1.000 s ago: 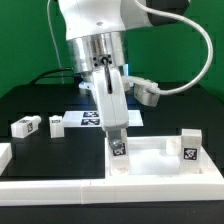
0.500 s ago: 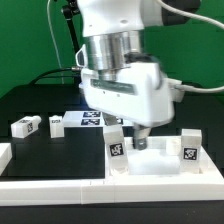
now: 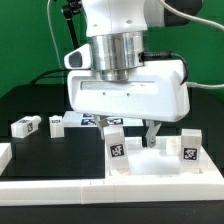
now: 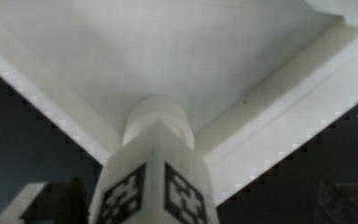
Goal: Assemble square table
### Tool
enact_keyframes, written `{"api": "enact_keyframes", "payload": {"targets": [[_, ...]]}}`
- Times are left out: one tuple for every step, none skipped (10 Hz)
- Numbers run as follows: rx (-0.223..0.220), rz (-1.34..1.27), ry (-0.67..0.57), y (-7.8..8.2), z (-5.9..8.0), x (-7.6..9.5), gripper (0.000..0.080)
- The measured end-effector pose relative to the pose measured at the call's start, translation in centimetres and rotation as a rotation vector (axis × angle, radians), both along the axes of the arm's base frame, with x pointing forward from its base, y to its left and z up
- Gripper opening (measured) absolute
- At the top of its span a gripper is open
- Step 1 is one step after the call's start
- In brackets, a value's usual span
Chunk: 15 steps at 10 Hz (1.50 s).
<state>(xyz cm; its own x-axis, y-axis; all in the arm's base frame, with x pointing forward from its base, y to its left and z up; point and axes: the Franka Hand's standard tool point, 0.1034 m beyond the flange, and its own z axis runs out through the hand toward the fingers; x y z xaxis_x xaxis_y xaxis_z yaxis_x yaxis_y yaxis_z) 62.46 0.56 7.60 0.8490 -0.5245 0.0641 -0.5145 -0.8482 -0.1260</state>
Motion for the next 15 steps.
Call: {"api": "enact_keyframes", "payload": {"targets": [[-0.018,0.109,-0.010,-0.6,-0.1,-0.1,0.0649],[-0.029,0.191,-0.019,-0.6,-0.2,0.0,0.0649],[-0.036,0.245,-0.023,-0.5,-0.2,0.0,0.0649],[-0.046,0.302,-0.026,-0.3,-0.2,0.0,0.0649],[-0.041,0.287,-0.026,-0.3,-0.2,0.0,0.0649],[-0.036,0.254,-0.024,-0.3,-0.2,0.0,0.0529],[-0.030,0.204,-0.020,-0.2,-0.2,0.0,0.0529],[-0.025,0.164,-0.016,-0.2,-0.2,-0.1,0.0345],[-0.011,0.074,0.000,-0.2,-0.3,-0.3,0.0300],[-0.003,0.015,0.007,-0.1,-0.3,-0.4,0.0300],[0.004,-0.032,0.011,-0.1,-0.3,-0.4,0.0300],[0.026,-0.152,0.022,0.0,-0.3,-0.5,0.0299],[0.039,-0.244,0.032,0.1,-0.3,-0.5,0.0299],[0.074,-0.399,0.054,0.3,-0.4,-0.6,0.0293],[0.108,-0.541,0.070,0.5,-0.4,-0.5,0.0293]]}}
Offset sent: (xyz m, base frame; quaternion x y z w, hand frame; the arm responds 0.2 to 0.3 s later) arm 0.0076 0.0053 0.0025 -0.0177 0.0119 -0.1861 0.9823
